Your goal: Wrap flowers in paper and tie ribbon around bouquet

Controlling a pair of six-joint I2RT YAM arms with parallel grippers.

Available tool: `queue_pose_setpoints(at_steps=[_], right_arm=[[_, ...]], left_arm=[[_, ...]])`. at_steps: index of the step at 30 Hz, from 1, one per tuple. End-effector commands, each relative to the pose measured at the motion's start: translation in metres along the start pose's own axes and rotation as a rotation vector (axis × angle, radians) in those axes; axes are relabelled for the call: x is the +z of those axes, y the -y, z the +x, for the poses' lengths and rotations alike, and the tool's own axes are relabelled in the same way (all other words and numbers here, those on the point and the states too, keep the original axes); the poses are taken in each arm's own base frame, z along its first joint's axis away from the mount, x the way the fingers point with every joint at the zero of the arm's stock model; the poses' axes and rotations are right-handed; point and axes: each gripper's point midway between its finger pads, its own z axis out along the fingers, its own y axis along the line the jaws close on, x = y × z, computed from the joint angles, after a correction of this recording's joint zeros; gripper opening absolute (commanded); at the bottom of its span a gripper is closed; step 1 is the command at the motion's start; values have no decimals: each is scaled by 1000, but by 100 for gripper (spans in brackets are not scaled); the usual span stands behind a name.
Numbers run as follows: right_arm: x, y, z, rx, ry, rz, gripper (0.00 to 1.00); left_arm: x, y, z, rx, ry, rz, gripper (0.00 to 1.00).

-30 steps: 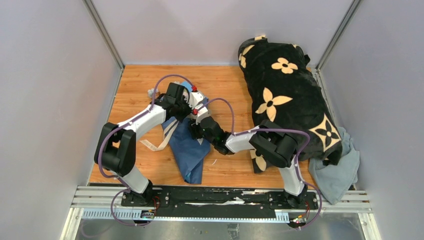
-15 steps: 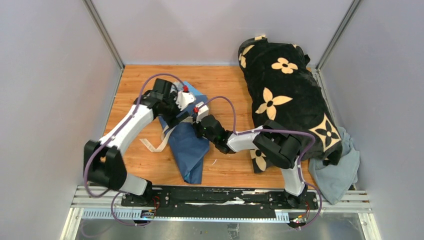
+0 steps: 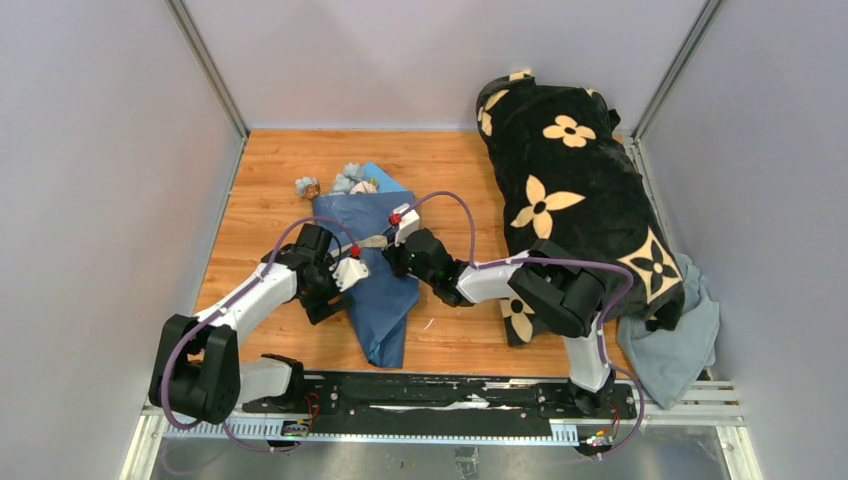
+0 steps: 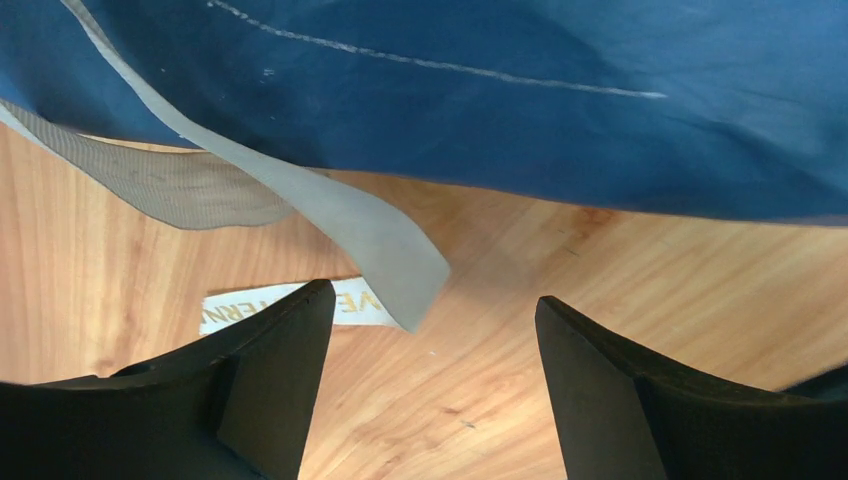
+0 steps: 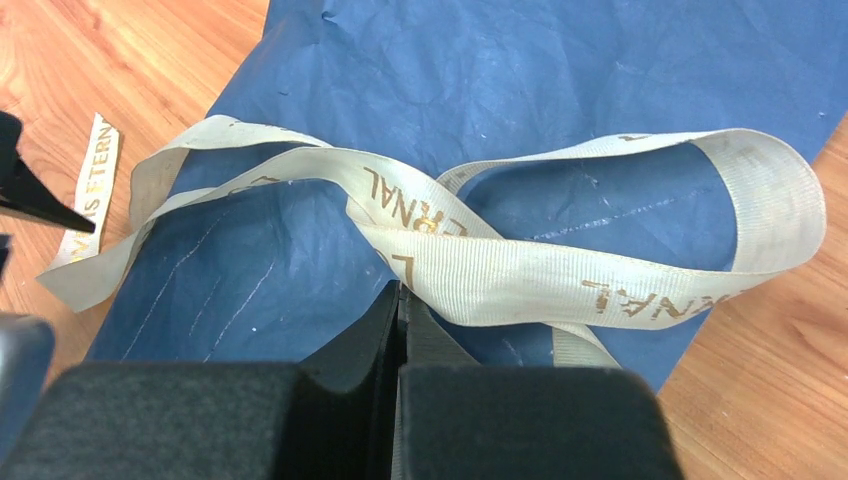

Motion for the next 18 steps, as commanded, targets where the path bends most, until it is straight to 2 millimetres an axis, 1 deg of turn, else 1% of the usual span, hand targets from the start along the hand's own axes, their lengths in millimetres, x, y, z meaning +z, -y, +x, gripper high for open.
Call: queue_pose_setpoints(at_steps=[1, 3, 4, 5, 6, 7, 8, 9, 10, 11, 12, 13, 15, 16, 18], right_arm=[[-8, 5, -11, 23, 24, -3, 0], [-8, 5, -13, 25, 28, -4, 0], [-9, 5, -13, 23, 29, -8, 0], [-9, 5, -14, 25, 28, -9, 0], [-9, 5, -13, 24, 27, -11, 0], [-10, 5, -15, 24, 31, -13, 0], [-11, 6, -15, 22, 28, -13, 0], [-12, 6, -16, 20, 29, -15, 0], [-13, 6, -17, 20, 26, -17, 0], [-15, 7, -18, 19, 25, -22, 0], [-17, 7, -19, 16, 22, -32, 0], [-19, 6, -20, 15, 13, -51, 0], [-28, -1, -21, 17, -21, -121, 0], [-34, 0, -24, 23, -37, -136, 0], [-51, 3, -19, 48, -112, -192, 0]], left_arm=[[11, -31, 2, 17, -20, -146, 82], [18, -35, 7, 13, -41, -170, 79], [20, -37, 6, 10, -42, -177, 76], [22, -37, 6, 6, -39, -177, 72], [23, -36, 5, 3, -31, -174, 63], [25, -35, 3, 4, -21, -169, 52], [26, -33, 1, 6, -7, -160, 33], [26, -31, 1, 8, -5, -153, 22], [25, -31, 1, 8, -1, -150, 4], [23, -32, 1, 3, 2, -156, 0], [19, -35, 1, -8, 5, -174, 0], [12, -44, 2, -30, 8, -211, 0], [-3, -62, 2, -86, 13, -287, 0], [-13, -74, 3, -125, 10, -328, 0], [-31, -93, 8, -186, 3, -379, 0]])
